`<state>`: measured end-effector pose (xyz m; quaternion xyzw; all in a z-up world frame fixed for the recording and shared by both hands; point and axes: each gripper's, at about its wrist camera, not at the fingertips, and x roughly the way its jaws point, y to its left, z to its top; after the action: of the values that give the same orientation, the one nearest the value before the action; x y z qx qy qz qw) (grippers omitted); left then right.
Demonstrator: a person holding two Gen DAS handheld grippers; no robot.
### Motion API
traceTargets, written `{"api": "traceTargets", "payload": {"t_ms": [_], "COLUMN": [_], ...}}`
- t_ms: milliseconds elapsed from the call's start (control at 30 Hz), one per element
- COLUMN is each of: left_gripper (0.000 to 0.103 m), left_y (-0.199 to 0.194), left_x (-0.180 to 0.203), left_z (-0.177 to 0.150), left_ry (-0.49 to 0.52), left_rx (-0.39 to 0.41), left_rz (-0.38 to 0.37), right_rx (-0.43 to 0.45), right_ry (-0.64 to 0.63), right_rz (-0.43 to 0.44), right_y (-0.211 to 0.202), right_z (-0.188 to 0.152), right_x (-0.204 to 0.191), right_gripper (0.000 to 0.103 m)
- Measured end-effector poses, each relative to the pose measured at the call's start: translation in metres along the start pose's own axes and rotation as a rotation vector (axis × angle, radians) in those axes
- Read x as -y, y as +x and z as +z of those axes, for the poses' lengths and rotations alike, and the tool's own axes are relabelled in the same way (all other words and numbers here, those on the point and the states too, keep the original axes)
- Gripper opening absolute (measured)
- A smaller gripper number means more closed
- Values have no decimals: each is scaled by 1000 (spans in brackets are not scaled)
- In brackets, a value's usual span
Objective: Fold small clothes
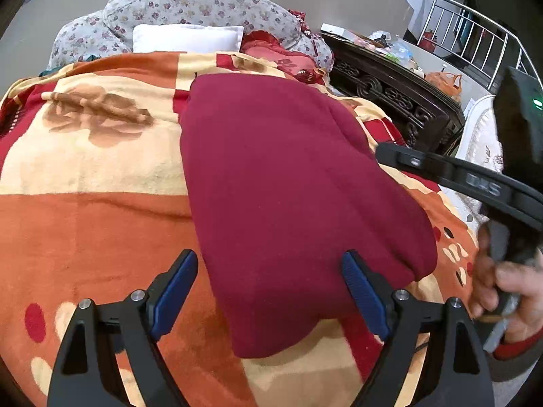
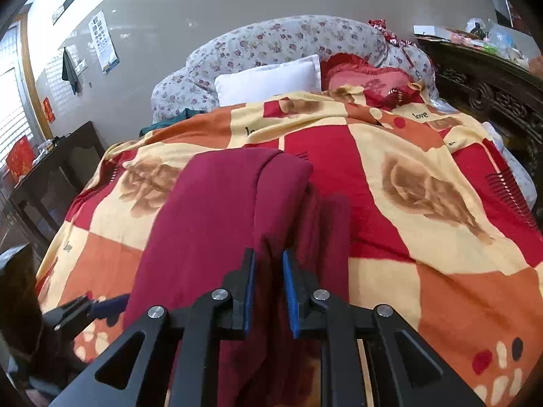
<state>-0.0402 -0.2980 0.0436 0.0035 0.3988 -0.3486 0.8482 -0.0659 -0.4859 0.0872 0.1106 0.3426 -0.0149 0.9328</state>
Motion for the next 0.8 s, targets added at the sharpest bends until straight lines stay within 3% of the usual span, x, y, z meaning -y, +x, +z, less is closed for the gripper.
{"api": "traceTargets", "payload": {"t_ms": [167, 300, 433, 467, 533, 567, 633, 800], "left_gripper": [86, 86, 94, 95, 96, 96, 98, 98], "left_y": [-3, -7, -11, -11, -9, -7, 2, 33], "left_x": [-1, -7, -21, -25, -35, -39, -47, -61], "left_z": [0, 2, 10, 12, 18, 21, 25, 34], "left_ry": [-9, -23, -78, -95, -134, -153, -186, -254], "left_rx": [1, -1, 13, 20, 28, 29, 26, -19], "left_rz": [12, 17, -21, -33, -60, -72, -102, -197], "right_rx": [-12, -64, -50, -32, 19, 49, 74, 18], "right_ry": [-13, -21, 30, 56, 112, 135, 149, 289], "right_rz": [62, -7, 63, 88, 109, 79, 67, 183], "right_y": [-12, 8, 5, 0, -8, -10, -9, 23], "right_z": [-13, -26, -29, -28, -25, -24, -22, -16], "right_x": [-11, -5, 8, 12, 23, 28, 38, 66], "right_gripper": [17, 23, 27, 36, 76, 98, 98, 98]}}
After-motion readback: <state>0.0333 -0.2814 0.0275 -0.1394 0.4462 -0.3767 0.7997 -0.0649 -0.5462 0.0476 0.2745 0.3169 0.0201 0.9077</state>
